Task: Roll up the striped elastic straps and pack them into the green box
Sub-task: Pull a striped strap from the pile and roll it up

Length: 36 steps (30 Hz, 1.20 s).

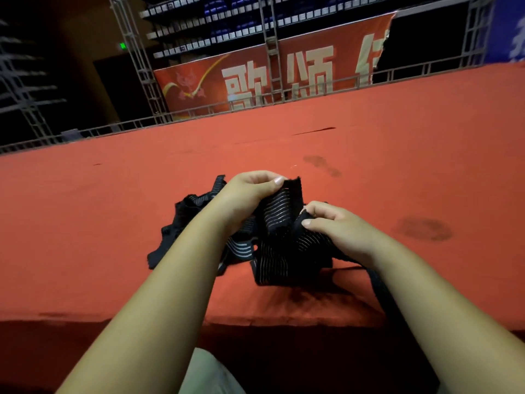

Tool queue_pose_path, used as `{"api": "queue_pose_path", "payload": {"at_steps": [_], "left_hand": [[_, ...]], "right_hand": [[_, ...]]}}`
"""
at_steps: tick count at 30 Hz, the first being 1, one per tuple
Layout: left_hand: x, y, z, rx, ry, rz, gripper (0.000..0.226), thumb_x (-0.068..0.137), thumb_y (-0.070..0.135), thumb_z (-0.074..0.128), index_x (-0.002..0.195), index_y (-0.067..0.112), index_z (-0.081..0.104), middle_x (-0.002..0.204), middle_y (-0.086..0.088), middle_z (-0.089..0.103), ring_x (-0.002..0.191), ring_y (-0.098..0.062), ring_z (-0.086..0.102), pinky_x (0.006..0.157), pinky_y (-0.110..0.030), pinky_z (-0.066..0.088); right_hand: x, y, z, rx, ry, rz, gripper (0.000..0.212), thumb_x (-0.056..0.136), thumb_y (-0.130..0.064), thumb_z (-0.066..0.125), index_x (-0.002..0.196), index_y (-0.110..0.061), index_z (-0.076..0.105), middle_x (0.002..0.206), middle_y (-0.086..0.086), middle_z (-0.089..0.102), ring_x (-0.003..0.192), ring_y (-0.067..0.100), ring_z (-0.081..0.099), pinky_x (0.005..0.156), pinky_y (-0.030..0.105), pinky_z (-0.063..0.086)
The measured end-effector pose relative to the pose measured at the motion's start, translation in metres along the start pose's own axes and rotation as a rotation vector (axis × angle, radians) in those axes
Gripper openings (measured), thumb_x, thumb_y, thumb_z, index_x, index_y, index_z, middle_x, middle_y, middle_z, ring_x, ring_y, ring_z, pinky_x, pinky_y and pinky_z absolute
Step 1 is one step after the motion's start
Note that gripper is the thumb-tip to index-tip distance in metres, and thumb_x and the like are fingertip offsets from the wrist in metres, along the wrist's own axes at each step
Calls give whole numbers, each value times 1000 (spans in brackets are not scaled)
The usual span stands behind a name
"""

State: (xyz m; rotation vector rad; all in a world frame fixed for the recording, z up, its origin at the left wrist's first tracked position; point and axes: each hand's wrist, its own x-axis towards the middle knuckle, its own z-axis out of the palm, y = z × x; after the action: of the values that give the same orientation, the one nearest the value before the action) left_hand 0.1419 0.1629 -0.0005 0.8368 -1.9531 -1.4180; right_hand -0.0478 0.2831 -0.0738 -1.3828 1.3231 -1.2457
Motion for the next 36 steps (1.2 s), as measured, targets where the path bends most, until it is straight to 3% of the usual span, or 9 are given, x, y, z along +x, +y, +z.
{"api": "queue_pose_path", "payload": {"at_steps": [2, 5, 12, 18, 22, 27, 31, 34, 36], "left_hand": [[-6, -3, -7, 18, 16, 0, 16, 107, 28, 68, 110, 17, 80, 100, -7, 79, 87, -20, 72, 81, -34, 59], [-11, -5, -21, 55, 74, 3, 13, 105, 26, 70, 108, 15, 78, 98, -5, 78, 87, -21, 71, 87, -42, 58], [-21, 3, -38, 47, 64, -8, 28, 97, 28, 80, 112, 4, 77, 98, -9, 78, 85, -22, 69, 81, -36, 57], [-19, 29, -39, 9, 269, 138, 10, 102, 27, 75, 98, 18, 71, 75, 8, 68, 59, -9, 60, 57, -25, 54], [-22, 64, -39, -71, 354, 227, 20, 105, 20, 71, 113, 2, 71, 86, 0, 75, 62, -11, 69, 54, -27, 57], [-28, 104, -48, -176, 504, 274, 26, 106, 22, 69, 123, 3, 68, 98, -7, 76, 66, -15, 70, 57, -31, 59], [-40, 124, -47, -200, 467, 316, 24, 105, 21, 70, 119, 1, 67, 97, -8, 76, 67, -17, 72, 60, -35, 63], [-50, 132, -41, -194, 398, 327, 23, 105, 24, 71, 120, 6, 72, 103, -9, 79, 74, -20, 74, 64, -36, 63], [-57, 135, -36, -200, 325, 311, 22, 105, 26, 71, 119, 10, 77, 107, -10, 81, 79, -21, 76, 65, -34, 62]], "right_hand": [[-1, -3, 8, -59, -6, -5, 10, 102, -29, 61, 102, -22, 68, 92, -1, 72, 83, 18, 64, 80, 40, 45], [0, -7, 15, -103, 57, -52, 19, 94, -41, 64, 104, -26, 69, 94, -4, 73, 87, 16, 66, 86, 43, 48], [-4, -28, 19, -38, 88, -98, 10, 107, -16, 62, 99, -17, 68, 88, -3, 71, 79, 14, 65, 75, 33, 51], [-10, -68, 5, -138, 248, -194, 10, 105, -19, 67, 99, -15, 74, 91, 0, 77, 81, 15, 69, 83, 38, 54], [-18, -103, -10, -112, 343, -245, 9, 103, -21, 70, 101, -17, 78, 92, 3, 80, 78, 14, 71, 76, 35, 55], [-29, -137, -25, -135, 493, -342, 10, 104, -20, 69, 103, -16, 78, 92, -1, 81, 80, 12, 71, 73, 30, 56], [-40, -160, -22, 3, 431, -350, 15, 105, -21, 68, 111, -11, 77, 99, 8, 81, 81, 17, 74, 64, 27, 57], [-44, -175, -13, 88, 371, -357, 21, 104, -25, 69, 116, -10, 78, 110, 19, 80, 87, 24, 73, 75, 38, 58], [-45, -184, -6, 127, 353, -355, 23, 103, -27, 71, 117, -11, 78, 107, 13, 80, 89, 21, 71, 72, 34, 59]]}}
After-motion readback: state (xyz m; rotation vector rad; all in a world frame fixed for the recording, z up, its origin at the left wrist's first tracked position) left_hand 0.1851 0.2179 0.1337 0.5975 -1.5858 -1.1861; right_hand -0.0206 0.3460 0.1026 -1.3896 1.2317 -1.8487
